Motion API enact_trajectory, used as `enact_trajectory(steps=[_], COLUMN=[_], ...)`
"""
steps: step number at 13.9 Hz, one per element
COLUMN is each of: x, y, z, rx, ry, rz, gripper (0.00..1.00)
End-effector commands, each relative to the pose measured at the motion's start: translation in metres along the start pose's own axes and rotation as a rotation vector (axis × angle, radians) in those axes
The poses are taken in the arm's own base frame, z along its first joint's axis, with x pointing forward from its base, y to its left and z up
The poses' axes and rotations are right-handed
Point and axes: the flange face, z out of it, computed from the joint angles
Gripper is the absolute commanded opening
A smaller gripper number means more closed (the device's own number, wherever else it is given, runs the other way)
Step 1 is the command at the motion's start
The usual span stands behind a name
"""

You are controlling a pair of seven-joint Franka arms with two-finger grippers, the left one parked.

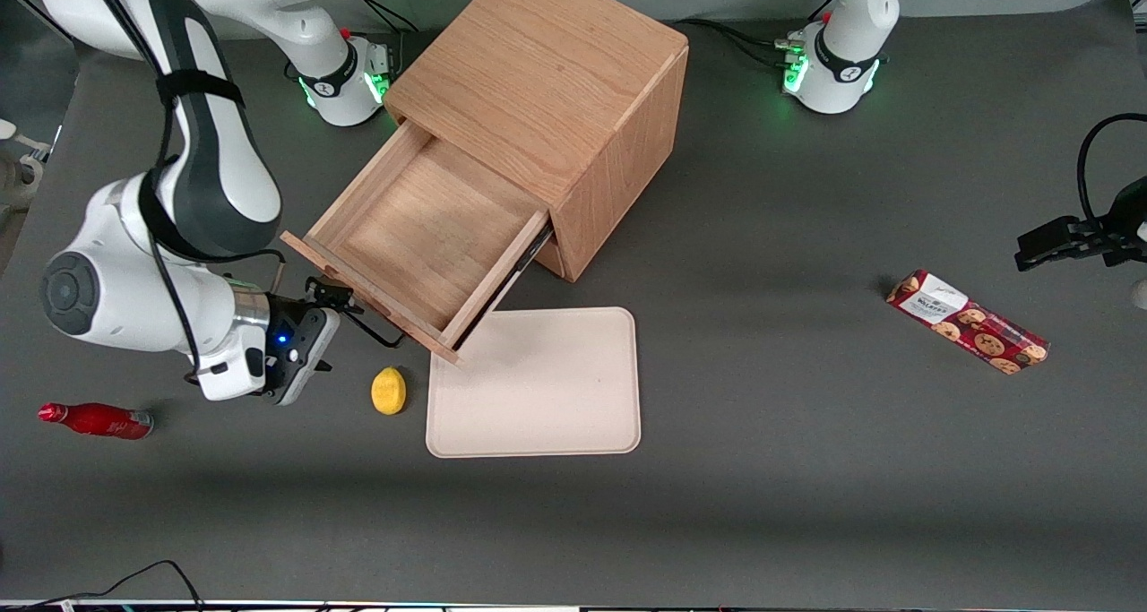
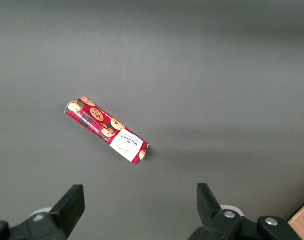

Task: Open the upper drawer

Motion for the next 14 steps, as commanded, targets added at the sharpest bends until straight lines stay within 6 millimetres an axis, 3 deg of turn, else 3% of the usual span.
enact_trajectory(steps=[1, 4, 8, 10, 12, 14], x=[-0.002, -0.008, -0.023, -0.036, -0.049, -0.077], y=[-0.014, -0.045, -0.081, -0.092, -0.118, -0.119], z=[-0.03, -0.063, -0.106, -0.122, -0.132, -0.14], rx=[0.005, -0.026, -0.106, -0.169, -0.212, -0.216], ry=[-0.031, -0.074, -0.116, -0.115, -0.101, -0.082], rz=[0.126, 0.362, 0.528, 0.657, 0.816, 0.876], gripper=[1.0, 1.0, 1.0, 1.0, 1.0, 1.0])
